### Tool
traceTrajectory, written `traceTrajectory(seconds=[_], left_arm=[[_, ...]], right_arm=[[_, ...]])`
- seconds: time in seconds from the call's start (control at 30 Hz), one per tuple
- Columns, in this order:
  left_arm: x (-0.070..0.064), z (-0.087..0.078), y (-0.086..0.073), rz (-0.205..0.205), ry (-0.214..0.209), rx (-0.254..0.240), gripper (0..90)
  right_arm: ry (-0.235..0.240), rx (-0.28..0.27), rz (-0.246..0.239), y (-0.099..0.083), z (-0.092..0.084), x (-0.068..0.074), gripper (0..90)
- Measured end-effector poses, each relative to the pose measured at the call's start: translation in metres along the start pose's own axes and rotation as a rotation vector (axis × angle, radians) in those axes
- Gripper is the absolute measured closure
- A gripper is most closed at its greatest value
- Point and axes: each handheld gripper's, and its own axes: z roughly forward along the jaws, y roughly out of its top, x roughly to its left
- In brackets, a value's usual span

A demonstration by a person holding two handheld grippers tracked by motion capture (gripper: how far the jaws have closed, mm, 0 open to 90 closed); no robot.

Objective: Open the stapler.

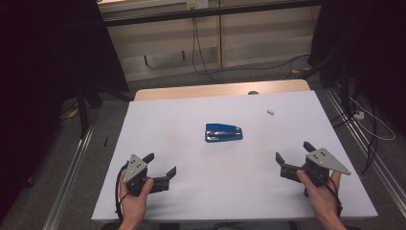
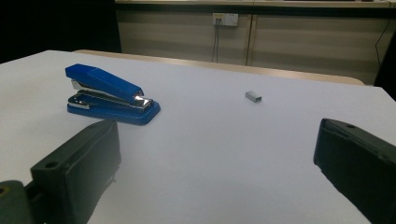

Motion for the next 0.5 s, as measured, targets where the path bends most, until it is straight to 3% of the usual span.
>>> traceTrajectory(seconds=[0.5], left_arm=[[-0.003, 0.013, 0.003, 0.028, -0.041, 0.023, 4.2]], right_arm=[[0.027, 0.029, -0.012, -0.002, 0.005, 0.003, 0.7]])
